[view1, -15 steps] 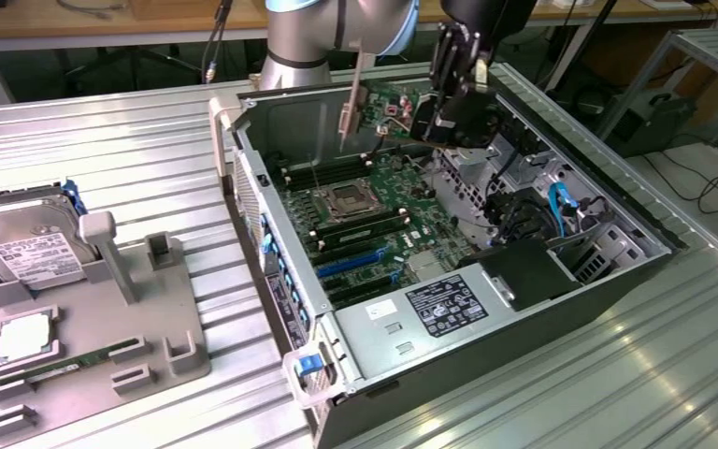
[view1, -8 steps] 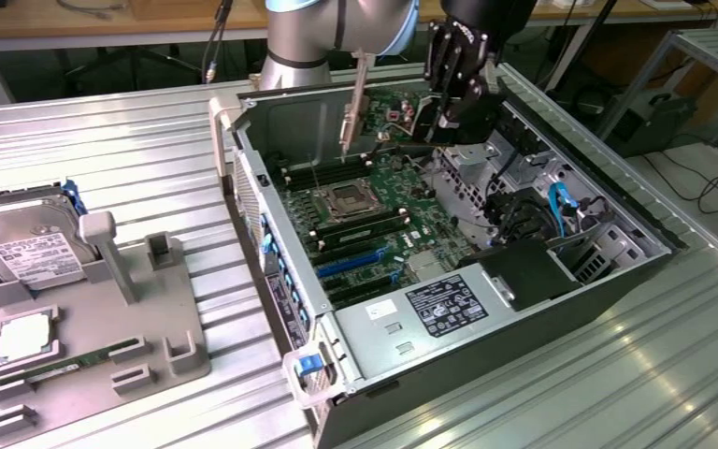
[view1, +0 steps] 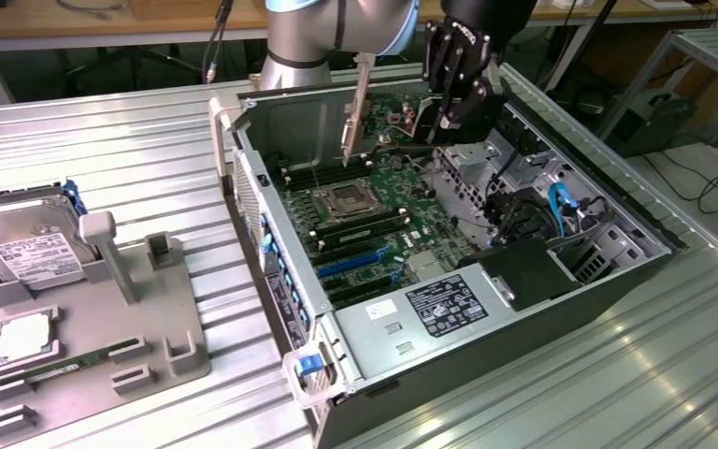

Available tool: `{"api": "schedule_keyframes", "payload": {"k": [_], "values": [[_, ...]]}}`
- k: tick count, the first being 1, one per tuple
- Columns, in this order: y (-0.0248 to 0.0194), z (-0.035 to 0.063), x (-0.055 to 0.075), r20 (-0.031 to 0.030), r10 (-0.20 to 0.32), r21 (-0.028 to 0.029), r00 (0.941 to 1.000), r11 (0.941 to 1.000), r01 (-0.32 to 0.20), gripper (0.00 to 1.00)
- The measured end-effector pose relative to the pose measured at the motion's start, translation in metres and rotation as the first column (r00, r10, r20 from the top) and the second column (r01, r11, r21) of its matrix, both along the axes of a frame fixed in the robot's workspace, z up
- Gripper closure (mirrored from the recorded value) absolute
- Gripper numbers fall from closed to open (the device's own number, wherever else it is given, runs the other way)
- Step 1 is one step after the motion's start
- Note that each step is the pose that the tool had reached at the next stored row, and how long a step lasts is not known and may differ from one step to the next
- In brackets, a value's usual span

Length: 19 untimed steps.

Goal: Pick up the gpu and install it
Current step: 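Insert the gpu into the slot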

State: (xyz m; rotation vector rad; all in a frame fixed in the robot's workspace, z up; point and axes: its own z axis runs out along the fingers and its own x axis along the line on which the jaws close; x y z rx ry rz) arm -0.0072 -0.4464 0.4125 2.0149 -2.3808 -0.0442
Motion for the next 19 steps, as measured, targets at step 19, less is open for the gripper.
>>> {"api": "schedule_keyframes", "payload": {"k": [19], "values": [[-0.0004,-0.0118,-0.0014,0.0237,0.067,0.0432,0.9975,0.9968,-0.068,0.72]]}}
